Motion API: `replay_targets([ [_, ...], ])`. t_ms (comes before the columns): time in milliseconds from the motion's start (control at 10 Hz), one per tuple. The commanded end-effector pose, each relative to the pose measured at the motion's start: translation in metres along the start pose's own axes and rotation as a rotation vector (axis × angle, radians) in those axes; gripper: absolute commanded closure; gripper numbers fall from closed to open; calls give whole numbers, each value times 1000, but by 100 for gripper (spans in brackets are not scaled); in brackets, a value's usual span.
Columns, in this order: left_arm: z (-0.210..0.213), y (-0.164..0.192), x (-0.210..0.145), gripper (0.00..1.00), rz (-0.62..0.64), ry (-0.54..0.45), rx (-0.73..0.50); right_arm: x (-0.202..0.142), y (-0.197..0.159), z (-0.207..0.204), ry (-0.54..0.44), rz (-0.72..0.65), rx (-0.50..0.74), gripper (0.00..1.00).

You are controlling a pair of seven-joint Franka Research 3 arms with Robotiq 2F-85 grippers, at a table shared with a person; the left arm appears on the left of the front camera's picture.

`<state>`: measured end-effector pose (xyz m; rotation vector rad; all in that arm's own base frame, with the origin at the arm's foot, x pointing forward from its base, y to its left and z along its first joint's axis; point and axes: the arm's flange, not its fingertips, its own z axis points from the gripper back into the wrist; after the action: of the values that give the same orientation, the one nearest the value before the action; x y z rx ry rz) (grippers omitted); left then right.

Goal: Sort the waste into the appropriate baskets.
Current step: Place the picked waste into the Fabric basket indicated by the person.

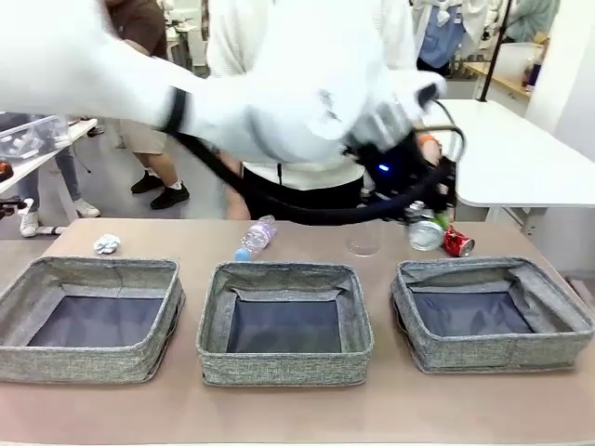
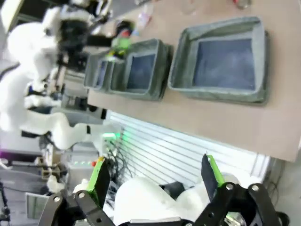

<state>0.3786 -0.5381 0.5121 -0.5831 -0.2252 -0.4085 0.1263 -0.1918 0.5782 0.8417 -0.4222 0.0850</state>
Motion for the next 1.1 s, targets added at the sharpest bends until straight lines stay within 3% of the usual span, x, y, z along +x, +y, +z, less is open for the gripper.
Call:
replay_targets([
  [0,-46,-19,68,55,-22,30,-49,-4,5,-5,-9,30,-1,0],
  [300,-98,-27,54,55,6,47,-18,-4,5,-5,-9,30,-1,0],
  [800,-91,-33,45,55,6,78,-51,-4,5,-5,-9,30,-1,0],
  [900,-92,-34,45,0,-12,86,-63,-4,5,-5,-9,30,-1,0],
  [1000,-91,-35,45,0,-17,87,-61,-4,5,-5,-9,30,-1,0],
])
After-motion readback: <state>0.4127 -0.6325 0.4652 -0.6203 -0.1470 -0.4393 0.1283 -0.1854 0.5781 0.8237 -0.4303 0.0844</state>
